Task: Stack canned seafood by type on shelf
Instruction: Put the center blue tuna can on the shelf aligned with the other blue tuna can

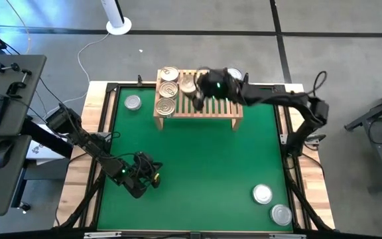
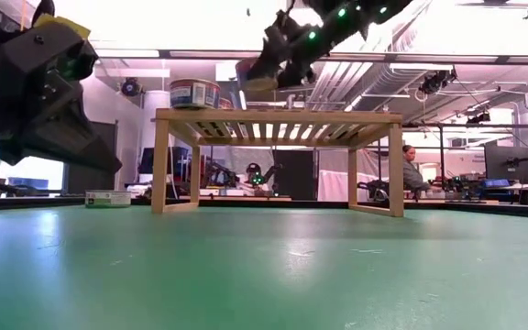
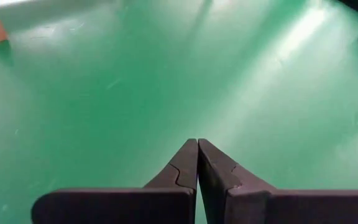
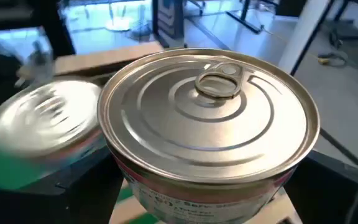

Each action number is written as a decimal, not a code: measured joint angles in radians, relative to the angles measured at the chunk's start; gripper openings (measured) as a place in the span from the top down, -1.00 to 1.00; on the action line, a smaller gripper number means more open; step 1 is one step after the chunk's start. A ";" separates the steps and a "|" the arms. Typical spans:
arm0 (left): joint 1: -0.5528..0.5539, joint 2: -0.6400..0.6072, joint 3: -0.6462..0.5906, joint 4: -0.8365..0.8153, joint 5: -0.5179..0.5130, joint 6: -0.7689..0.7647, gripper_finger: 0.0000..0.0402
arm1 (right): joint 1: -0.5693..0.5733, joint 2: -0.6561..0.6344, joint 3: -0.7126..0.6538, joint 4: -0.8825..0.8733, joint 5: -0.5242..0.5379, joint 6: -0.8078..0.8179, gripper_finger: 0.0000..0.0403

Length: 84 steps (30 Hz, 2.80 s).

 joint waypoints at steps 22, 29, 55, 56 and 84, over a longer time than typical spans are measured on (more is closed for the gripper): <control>0.000 -0.001 0.000 0.019 -0.022 0.009 1.00 | -0.161 0.218 0.171 -0.188 -0.085 -0.014 -0.92; 0.000 -0.001 0.001 0.019 -0.022 0.009 1.00 | -0.160 0.217 0.172 -0.197 -0.088 -0.041 -0.92; 0.000 -0.001 0.001 0.019 -0.022 0.000 1.00 | -0.167 0.217 0.185 -0.226 -0.134 -0.017 -0.93; 0.000 -0.001 0.001 0.019 -0.022 0.000 1.00 | -0.167 0.218 0.190 -0.230 -0.133 -0.017 -0.93; 0.514 -0.305 0.328 0.019 0.155 0.986 1.00 | -0.164 0.219 0.242 -0.299 -0.173 -0.156 -0.93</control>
